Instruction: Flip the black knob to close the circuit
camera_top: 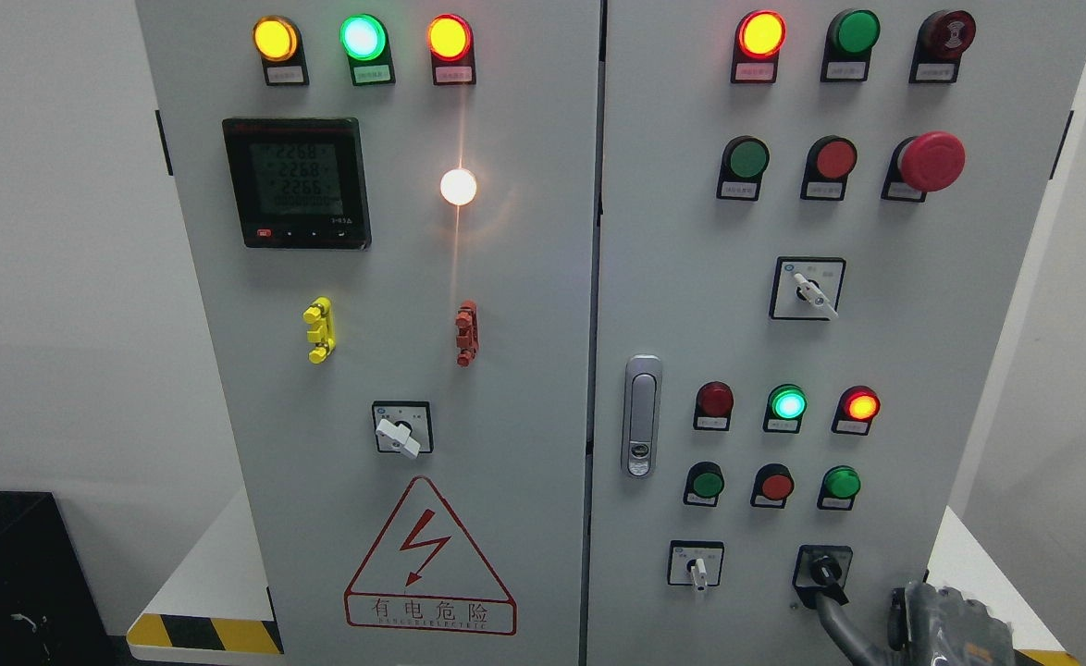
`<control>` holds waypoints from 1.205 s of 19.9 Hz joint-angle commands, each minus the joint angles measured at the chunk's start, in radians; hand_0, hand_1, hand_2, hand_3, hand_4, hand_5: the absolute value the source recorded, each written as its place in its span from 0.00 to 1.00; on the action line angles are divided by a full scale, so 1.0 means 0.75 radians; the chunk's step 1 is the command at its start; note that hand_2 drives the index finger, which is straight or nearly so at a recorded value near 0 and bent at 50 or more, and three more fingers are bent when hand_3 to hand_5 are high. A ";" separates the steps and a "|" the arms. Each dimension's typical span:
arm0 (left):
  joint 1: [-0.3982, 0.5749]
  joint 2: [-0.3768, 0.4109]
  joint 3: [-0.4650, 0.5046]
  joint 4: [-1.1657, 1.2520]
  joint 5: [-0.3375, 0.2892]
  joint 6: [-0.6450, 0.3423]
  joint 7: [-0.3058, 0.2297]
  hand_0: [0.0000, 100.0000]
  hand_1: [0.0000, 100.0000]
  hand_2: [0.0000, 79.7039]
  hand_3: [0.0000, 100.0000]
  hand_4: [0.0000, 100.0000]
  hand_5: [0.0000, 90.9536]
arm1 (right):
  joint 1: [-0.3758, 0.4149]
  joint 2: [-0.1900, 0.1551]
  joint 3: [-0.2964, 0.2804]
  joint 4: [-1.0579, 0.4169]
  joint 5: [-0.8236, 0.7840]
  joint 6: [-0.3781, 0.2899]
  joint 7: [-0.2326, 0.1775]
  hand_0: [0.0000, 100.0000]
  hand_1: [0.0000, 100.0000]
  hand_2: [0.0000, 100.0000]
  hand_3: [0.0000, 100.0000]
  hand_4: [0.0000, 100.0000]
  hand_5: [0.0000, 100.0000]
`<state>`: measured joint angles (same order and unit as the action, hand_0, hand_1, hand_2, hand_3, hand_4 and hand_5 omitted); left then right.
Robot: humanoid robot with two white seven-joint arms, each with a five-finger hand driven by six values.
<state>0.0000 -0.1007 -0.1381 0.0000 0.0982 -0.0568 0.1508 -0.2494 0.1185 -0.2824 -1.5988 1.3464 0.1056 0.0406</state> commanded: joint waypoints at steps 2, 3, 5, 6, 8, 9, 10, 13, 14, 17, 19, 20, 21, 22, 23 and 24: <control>0.031 -0.001 0.000 -0.039 0.000 0.000 -0.001 0.12 0.56 0.00 0.00 0.00 0.00 | -0.001 0.000 -0.016 -0.002 -0.006 0.000 -0.001 0.00 0.00 0.94 1.00 0.99 1.00; 0.031 -0.001 0.000 -0.039 0.000 0.000 -0.001 0.12 0.56 0.00 0.00 0.00 0.00 | -0.001 -0.003 -0.022 -0.002 -0.006 0.000 -0.001 0.00 0.00 0.94 1.00 0.99 1.00; 0.031 -0.001 0.000 -0.039 0.000 0.000 -0.001 0.12 0.56 0.00 0.00 0.00 0.00 | -0.003 -0.003 -0.022 -0.004 -0.008 0.000 -0.001 0.00 0.00 0.94 1.00 0.99 1.00; 0.031 -0.001 0.000 -0.039 0.000 0.000 -0.001 0.12 0.56 0.00 0.00 0.00 0.00 | -0.003 -0.003 -0.022 -0.006 -0.008 0.000 -0.001 0.00 0.00 0.94 1.00 0.99 1.00; 0.031 0.001 0.000 -0.039 0.000 0.000 -0.001 0.12 0.56 0.00 0.00 0.00 0.00 | -0.009 0.000 -0.024 -0.008 -0.008 0.000 -0.001 0.00 0.00 0.94 1.00 0.99 1.00; 0.031 0.001 0.000 -0.039 0.000 0.000 -0.001 0.12 0.56 0.00 0.00 0.00 0.00 | -0.011 0.000 -0.024 -0.008 -0.008 0.000 -0.001 0.00 0.00 0.94 1.00 0.99 1.00; 0.031 0.001 0.000 -0.039 0.000 0.000 -0.001 0.12 0.56 0.00 0.00 0.00 0.00 | -0.015 0.000 -0.024 -0.008 -0.010 0.000 -0.001 0.00 0.00 0.94 1.00 0.99 1.00; 0.031 -0.001 0.000 -0.039 0.000 0.000 -0.001 0.12 0.56 0.00 0.00 0.00 0.00 | -0.023 0.000 -0.026 -0.008 -0.010 0.000 -0.001 0.00 0.00 0.94 1.00 0.99 1.00; 0.031 0.001 0.000 -0.039 0.000 0.000 -0.001 0.12 0.56 0.00 0.00 0.00 0.00 | -0.027 0.000 -0.024 -0.008 -0.010 0.000 -0.001 0.00 0.00 0.94 1.00 0.99 1.00; 0.031 -0.001 0.000 -0.039 0.000 0.000 -0.001 0.12 0.56 0.00 0.00 0.00 0.00 | -0.027 0.000 -0.024 -0.008 -0.010 0.000 -0.001 0.00 0.00 0.94 1.00 0.99 1.00; 0.031 -0.001 0.000 -0.039 0.000 0.000 -0.001 0.12 0.56 0.00 0.00 0.00 0.00 | -0.027 0.000 -0.024 -0.006 -0.010 0.000 -0.001 0.00 0.00 0.94 1.00 0.99 1.00; 0.031 -0.001 0.000 -0.039 0.000 0.000 -0.001 0.12 0.56 0.00 0.00 0.00 0.00 | -0.027 0.000 -0.024 -0.006 -0.010 0.000 -0.001 0.00 0.00 0.94 1.00 0.99 1.00; 0.031 0.001 0.000 -0.039 0.000 0.000 -0.001 0.12 0.56 0.00 0.00 0.00 0.00 | -0.027 0.000 -0.024 -0.006 -0.010 0.000 -0.001 0.00 0.00 0.94 1.00 0.99 1.00; 0.031 -0.001 0.000 -0.039 0.000 0.000 -0.001 0.12 0.56 0.00 0.00 0.00 0.00 | -0.025 0.000 -0.024 -0.008 -0.010 0.000 -0.001 0.00 0.00 0.94 1.00 0.99 1.00; 0.031 0.001 0.000 -0.039 0.000 0.000 -0.001 0.12 0.56 0.00 0.00 0.00 0.00 | -0.025 0.002 -0.024 -0.008 -0.010 0.000 -0.001 0.00 0.00 0.94 1.00 0.99 1.00; 0.031 -0.001 0.000 -0.039 0.000 0.000 -0.001 0.12 0.56 0.00 0.00 0.00 0.00 | -0.025 0.002 -0.024 -0.010 -0.010 -0.002 -0.001 0.00 0.00 0.94 1.00 0.99 1.00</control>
<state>0.0000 -0.1007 -0.1381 0.0000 0.0982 -0.0568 0.1508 -0.2670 0.1183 -0.2983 -1.6015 1.3394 0.1070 0.0400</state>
